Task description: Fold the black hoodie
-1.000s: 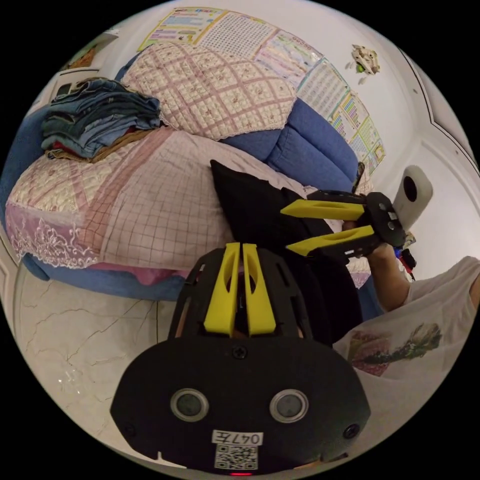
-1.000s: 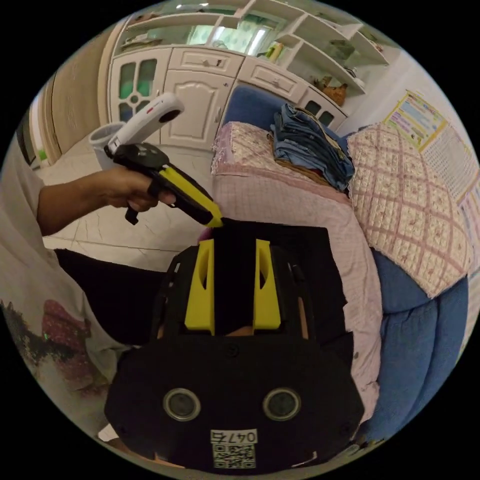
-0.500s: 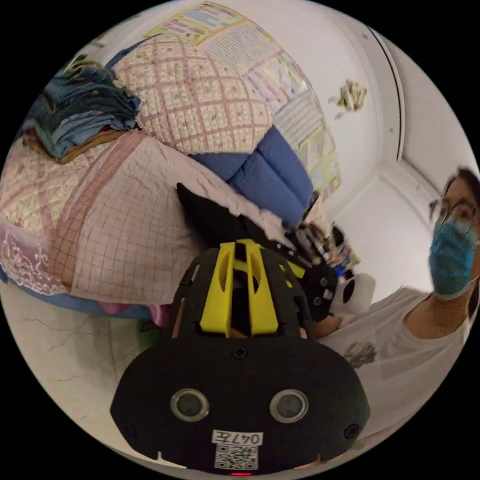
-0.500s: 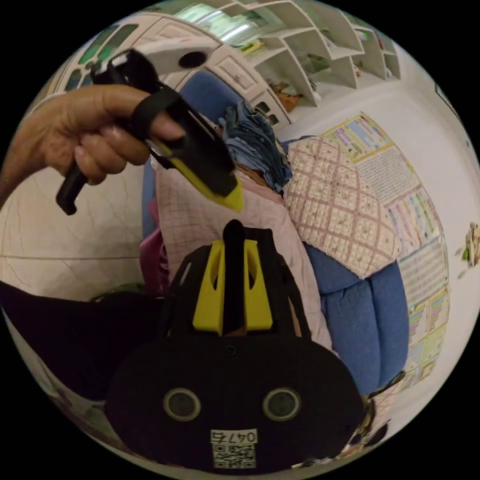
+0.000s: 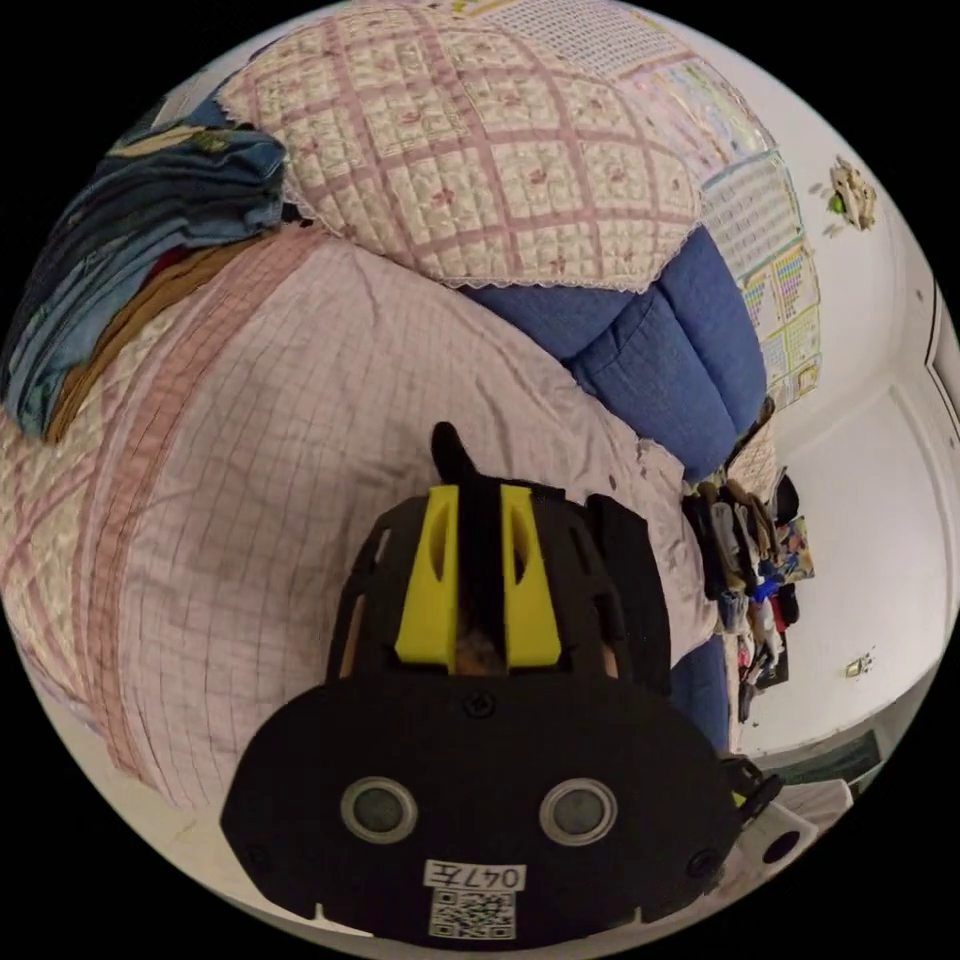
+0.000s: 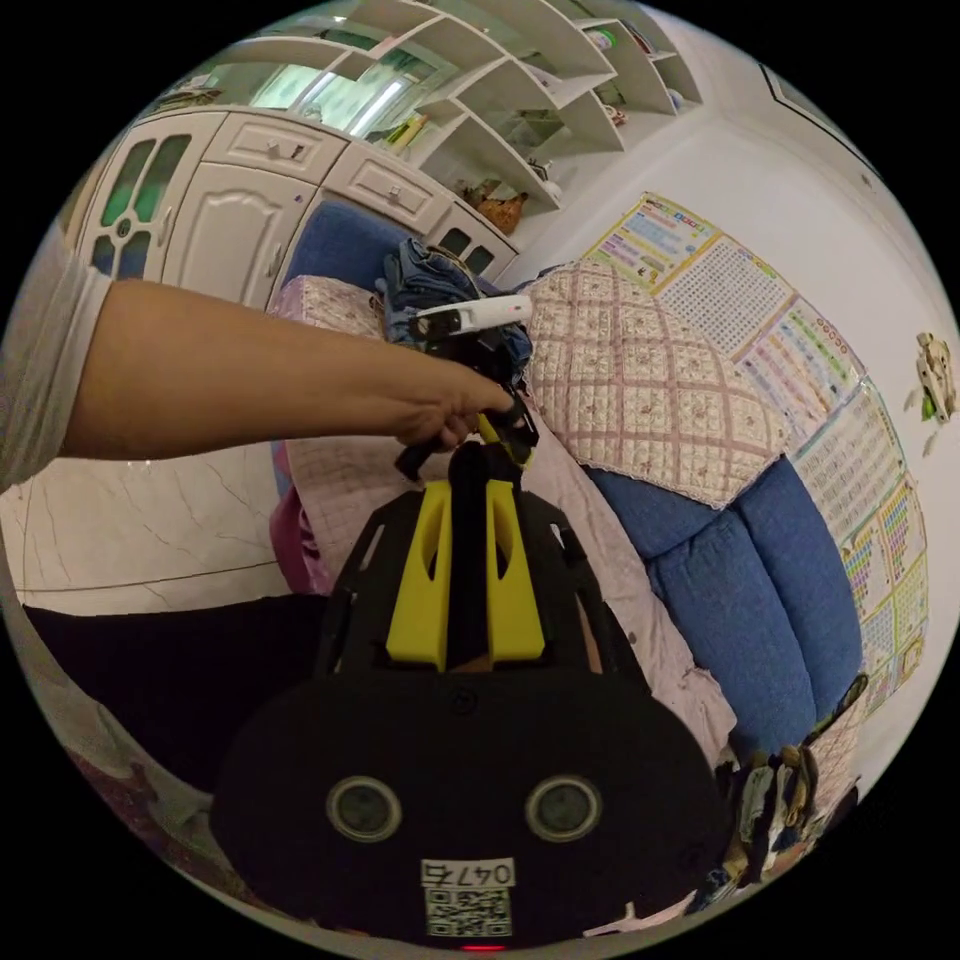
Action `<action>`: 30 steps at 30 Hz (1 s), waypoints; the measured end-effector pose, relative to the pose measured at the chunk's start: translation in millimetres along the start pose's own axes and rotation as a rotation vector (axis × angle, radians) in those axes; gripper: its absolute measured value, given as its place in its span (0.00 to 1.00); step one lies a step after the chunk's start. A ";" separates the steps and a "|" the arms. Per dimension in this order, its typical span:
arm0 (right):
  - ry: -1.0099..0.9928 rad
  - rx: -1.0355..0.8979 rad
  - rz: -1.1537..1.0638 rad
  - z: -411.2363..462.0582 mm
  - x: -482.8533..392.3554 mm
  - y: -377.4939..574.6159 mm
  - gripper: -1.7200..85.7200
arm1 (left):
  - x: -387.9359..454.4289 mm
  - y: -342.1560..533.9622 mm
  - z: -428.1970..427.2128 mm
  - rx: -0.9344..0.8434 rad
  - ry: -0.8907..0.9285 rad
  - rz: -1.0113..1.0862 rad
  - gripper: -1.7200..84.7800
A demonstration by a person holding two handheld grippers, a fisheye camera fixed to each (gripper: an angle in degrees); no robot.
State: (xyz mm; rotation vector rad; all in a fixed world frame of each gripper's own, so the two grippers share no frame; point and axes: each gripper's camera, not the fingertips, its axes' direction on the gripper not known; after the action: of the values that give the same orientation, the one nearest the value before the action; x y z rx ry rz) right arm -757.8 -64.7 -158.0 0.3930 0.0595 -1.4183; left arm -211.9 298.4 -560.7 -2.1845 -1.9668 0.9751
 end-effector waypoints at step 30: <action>-0.687 0.040 1.631 125.2 160.8 616.3 0.03 | 190.6 262.6 436.8 -0.088 0.020 0.676 0.08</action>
State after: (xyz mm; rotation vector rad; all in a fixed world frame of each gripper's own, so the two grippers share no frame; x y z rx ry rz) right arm -159.1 -193.7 57.2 -0.0985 -0.7041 0.1318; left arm -187.5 260.2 -1102.9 -2.9682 -1.2760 0.9103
